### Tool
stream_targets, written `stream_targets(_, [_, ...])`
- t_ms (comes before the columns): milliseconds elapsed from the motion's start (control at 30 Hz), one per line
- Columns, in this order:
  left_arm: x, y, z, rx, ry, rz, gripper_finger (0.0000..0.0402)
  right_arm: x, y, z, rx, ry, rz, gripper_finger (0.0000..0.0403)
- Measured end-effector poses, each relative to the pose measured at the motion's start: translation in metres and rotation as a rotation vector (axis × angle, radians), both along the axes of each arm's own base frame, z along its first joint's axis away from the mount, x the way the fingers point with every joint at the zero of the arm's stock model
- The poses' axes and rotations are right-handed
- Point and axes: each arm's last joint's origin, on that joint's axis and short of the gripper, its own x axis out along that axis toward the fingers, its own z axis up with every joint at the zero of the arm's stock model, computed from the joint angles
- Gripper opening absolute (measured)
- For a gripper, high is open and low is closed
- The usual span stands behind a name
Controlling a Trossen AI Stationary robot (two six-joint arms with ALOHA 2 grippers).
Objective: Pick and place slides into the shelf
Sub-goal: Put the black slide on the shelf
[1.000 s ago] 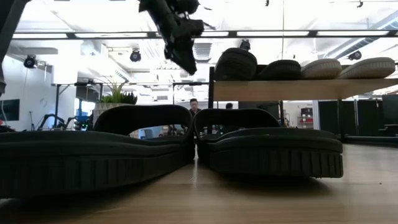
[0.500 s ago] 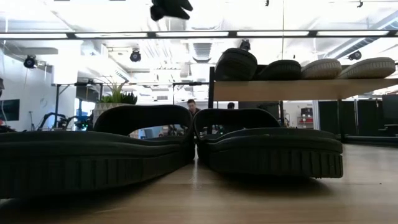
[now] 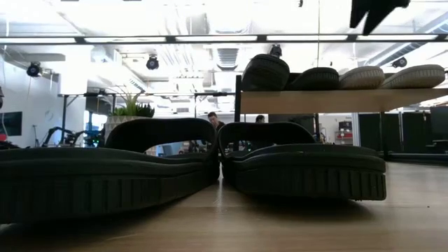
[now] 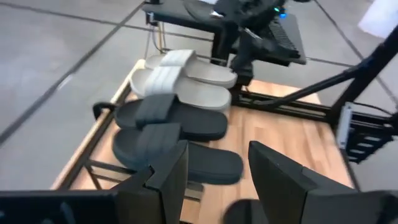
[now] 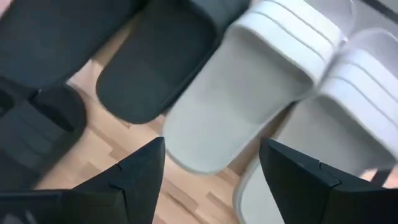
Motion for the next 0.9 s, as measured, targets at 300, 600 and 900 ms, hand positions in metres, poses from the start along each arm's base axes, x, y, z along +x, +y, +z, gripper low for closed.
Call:
stream_targets(300, [-0.013,-0.005,-0.026,-0.085,0.062,0.027,0.0155,-0.053,-0.013,0.022,0.003,-0.258,-0.255,0.0119])
stream_targets(600, [-0.028,-0.009,-0.045,-0.133,0.047,0.058,0.0155,-0.072,-0.025,0.006,-0.01,-0.251,-0.402,0.0013])
stream_targets(900, [-0.008,-0.004,-0.065,-0.166,-0.045,0.061,0.0155,-0.072,-0.03,-0.018,0.125,-0.187,-0.484,0.0012])
